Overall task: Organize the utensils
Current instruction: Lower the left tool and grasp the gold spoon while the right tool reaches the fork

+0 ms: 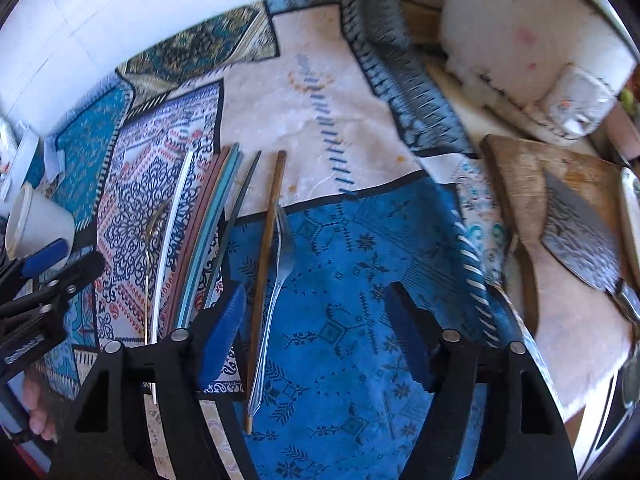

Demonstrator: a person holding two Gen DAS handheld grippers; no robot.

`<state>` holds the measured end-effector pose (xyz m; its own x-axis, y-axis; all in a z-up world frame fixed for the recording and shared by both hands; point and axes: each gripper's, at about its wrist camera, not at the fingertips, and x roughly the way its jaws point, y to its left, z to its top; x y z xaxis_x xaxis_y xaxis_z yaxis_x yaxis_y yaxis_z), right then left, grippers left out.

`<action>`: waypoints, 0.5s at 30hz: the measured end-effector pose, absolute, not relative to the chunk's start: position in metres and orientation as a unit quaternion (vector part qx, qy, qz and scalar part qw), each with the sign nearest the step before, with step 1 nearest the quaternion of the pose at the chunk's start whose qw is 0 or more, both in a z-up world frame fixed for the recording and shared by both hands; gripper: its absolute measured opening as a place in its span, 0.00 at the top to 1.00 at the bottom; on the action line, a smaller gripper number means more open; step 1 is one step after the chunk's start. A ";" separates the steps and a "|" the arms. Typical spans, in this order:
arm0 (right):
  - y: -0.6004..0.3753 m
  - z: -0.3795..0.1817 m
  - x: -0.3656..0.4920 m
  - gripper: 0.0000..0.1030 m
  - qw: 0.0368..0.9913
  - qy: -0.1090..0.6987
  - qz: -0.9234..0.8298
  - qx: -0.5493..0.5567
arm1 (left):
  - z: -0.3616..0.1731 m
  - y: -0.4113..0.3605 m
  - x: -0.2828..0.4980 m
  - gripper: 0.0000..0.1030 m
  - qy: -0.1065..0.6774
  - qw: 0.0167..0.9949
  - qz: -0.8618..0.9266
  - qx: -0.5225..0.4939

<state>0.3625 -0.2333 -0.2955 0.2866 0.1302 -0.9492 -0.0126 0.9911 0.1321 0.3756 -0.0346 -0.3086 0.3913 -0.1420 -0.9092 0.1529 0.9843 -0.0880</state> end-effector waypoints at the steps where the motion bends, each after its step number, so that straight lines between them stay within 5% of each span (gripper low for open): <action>1: -0.233 -0.299 0.367 0.45 0.794 0.603 0.057 0.049 | -0.314 -0.038 0.379 0.38 0.552 0.829 -0.092 0.000; 6: -0.229 -0.314 0.382 0.60 0.772 0.626 0.096 0.047 | -0.333 -0.049 0.391 0.65 0.586 0.804 -0.102 -0.020; 15: -0.227 -0.326 0.387 0.77 0.750 0.648 0.118 0.059 | -0.345 -0.056 0.400 0.74 0.595 0.798 -0.092 -0.031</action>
